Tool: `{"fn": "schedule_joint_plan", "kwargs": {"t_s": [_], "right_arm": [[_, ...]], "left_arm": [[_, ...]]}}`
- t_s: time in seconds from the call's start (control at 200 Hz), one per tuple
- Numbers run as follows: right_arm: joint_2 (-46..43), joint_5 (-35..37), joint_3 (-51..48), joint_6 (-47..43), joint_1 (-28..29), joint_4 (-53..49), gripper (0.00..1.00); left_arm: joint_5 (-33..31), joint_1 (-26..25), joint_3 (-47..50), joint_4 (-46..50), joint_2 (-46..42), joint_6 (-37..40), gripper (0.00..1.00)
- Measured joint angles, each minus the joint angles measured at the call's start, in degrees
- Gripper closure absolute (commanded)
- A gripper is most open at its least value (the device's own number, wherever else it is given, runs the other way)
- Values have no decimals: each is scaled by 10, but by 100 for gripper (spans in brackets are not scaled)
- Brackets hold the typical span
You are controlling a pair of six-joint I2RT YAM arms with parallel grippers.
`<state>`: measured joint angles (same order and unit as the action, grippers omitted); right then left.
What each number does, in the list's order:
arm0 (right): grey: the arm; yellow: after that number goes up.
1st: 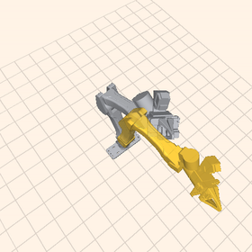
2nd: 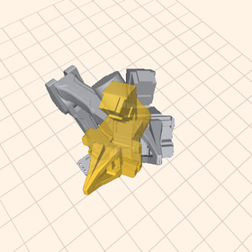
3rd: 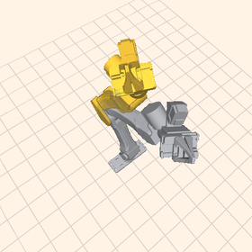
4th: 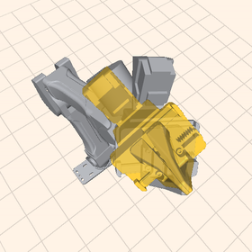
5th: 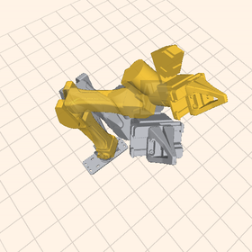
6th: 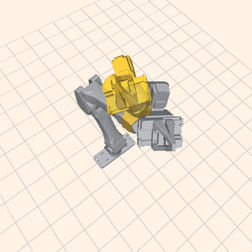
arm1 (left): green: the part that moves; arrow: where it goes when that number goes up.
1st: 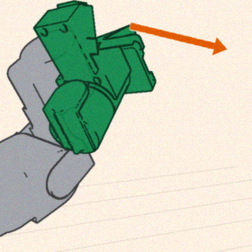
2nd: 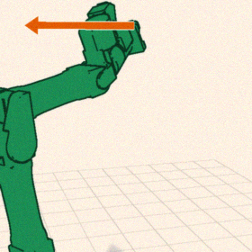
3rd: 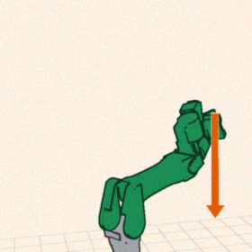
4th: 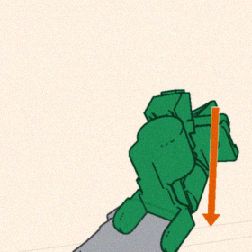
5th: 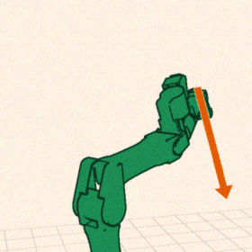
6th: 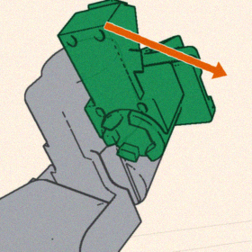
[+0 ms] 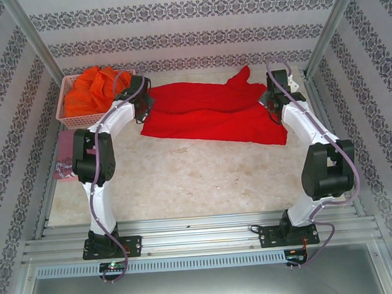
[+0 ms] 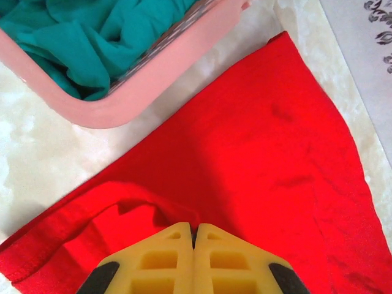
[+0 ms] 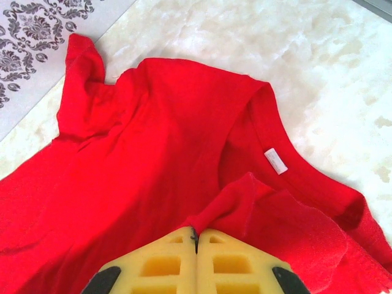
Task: Fold and stack the t-shirts
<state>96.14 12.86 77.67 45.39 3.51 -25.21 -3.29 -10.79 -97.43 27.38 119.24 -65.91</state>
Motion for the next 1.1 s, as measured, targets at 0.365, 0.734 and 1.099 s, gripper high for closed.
{"fn": "schedule_joint_plan", "kwargs": {"t_s": [0.365, 0.734, 1.099], "right_arm": [[50, -27, 27, -6, -1, 2, 100], [79, -36, 57, -9, -8, 2, 100], [-28, -53, -64, -4, -2, 11, 100]], "left_arm": [[-3, 0, -11, 17, 1, 7, 100], [-14, 2, 7, 23, -6, 10, 100], [-10, 8, 159, 21, -155, 11, 100]]}}
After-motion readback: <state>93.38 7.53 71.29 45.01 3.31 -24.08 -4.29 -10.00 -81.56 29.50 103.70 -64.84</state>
